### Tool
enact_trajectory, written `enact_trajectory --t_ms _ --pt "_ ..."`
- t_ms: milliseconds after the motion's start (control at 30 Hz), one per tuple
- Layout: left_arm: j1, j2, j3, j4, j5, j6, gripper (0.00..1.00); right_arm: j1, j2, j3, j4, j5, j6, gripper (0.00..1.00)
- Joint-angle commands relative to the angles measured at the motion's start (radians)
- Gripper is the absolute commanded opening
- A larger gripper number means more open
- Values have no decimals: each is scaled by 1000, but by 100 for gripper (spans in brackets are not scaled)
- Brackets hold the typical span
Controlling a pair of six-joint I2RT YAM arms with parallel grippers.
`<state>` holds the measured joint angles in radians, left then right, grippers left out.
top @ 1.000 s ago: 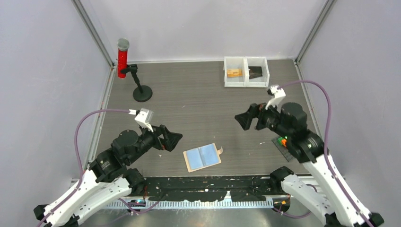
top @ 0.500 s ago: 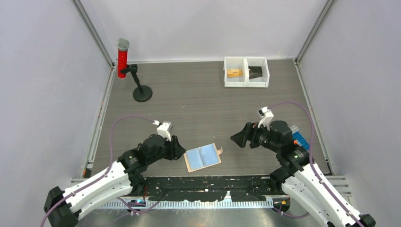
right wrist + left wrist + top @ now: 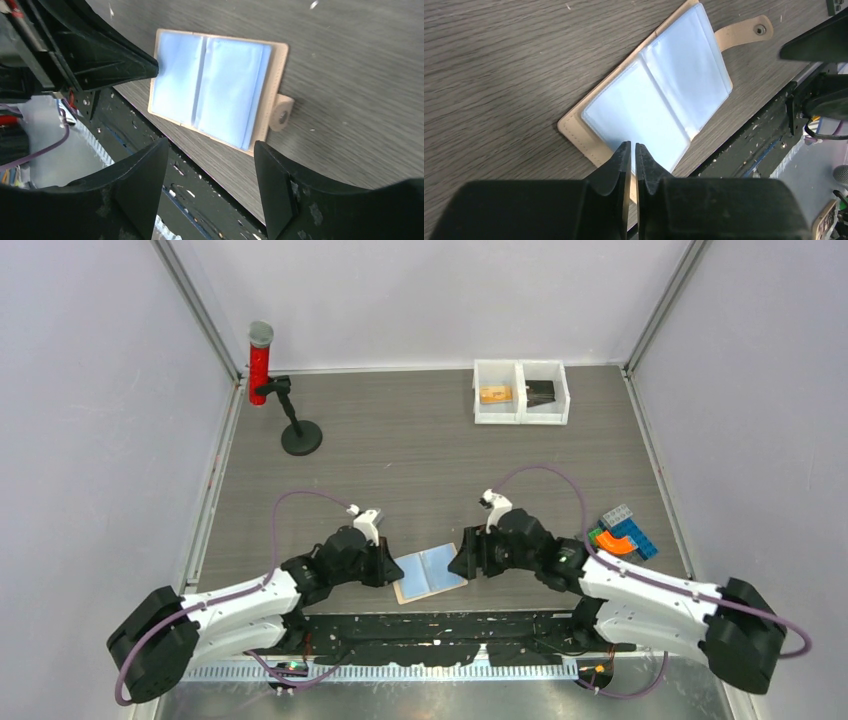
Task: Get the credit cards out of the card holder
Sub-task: Reset both arms
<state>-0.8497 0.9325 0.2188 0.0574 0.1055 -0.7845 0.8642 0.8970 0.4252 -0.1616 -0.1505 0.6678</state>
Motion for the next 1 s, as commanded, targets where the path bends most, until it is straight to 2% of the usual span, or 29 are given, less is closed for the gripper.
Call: enact_trajectory --t_ms 0,267,533,667,800,967 --pt "1 19 10 87 36 -5 8 82 145 34 182 99 62 70" --pt "1 -16 -14 55 7 11 3 99 333 78 225 147 37 68" --pt "1 -12 -17 58 7 14 0 101 419 87 267 114 41 66" --pt "1 2 -20 65 12 14 0 103 429 87 294 80 49 59" --pt "1 13 -22 71 11 14 0 108 427 91 317 45 54 45" --pt "1 33 -22 76 14 15 0 108 447 81 379 -17 85 44"
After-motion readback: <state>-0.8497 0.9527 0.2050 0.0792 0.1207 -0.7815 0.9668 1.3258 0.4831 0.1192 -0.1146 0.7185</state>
